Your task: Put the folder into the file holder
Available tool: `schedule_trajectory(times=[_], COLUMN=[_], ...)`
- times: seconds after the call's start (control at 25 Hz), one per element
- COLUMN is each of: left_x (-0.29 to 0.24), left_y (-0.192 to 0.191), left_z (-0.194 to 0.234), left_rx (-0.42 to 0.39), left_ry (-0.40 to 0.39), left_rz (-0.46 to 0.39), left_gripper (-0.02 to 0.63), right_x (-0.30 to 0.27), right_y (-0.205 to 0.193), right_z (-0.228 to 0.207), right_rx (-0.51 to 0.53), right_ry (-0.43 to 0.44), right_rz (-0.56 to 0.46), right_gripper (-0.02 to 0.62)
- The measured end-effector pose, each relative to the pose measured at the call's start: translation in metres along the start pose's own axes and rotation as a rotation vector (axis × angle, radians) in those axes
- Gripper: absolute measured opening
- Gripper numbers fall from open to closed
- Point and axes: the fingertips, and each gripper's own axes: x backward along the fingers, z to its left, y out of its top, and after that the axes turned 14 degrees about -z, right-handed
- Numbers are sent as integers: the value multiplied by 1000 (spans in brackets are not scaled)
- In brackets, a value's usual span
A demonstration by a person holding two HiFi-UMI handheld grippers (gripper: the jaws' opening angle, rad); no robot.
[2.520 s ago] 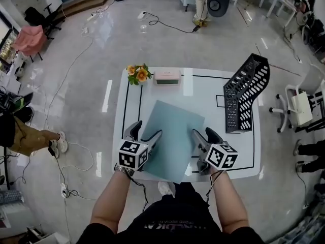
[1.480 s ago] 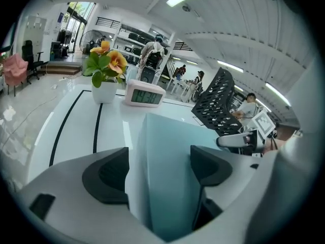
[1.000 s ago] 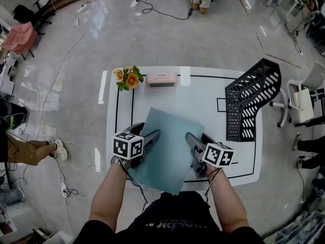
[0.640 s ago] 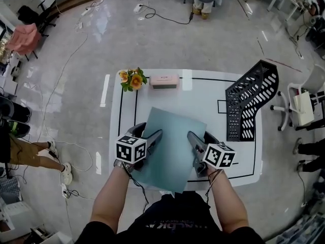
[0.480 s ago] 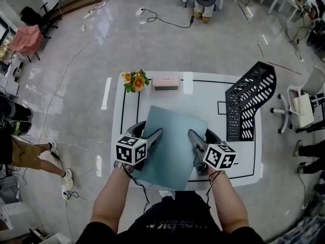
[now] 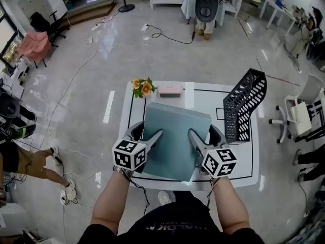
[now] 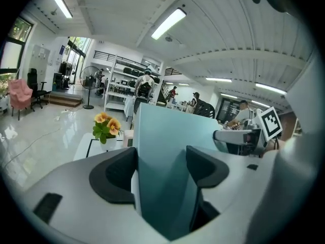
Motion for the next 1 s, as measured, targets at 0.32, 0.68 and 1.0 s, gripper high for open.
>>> schedule_trajectory(times=[0.32,0.68,1.0], left_x=[44,96,134], left_y=[25,30,22], left_z=[-16,-31,-42], left_rx=[-79,-152,-172], left_ry=[11,39,52], left_rz=[-90,-165,-198], left_gripper=[316,316,316], right_x=[29,66,96], right_y=[33,43,38], right_z=[43,86,112], right_rx=[160,276,313], right_ry=[50,94,114], right_rz=[-120,-209,-232], right_gripper=[336,336,336])
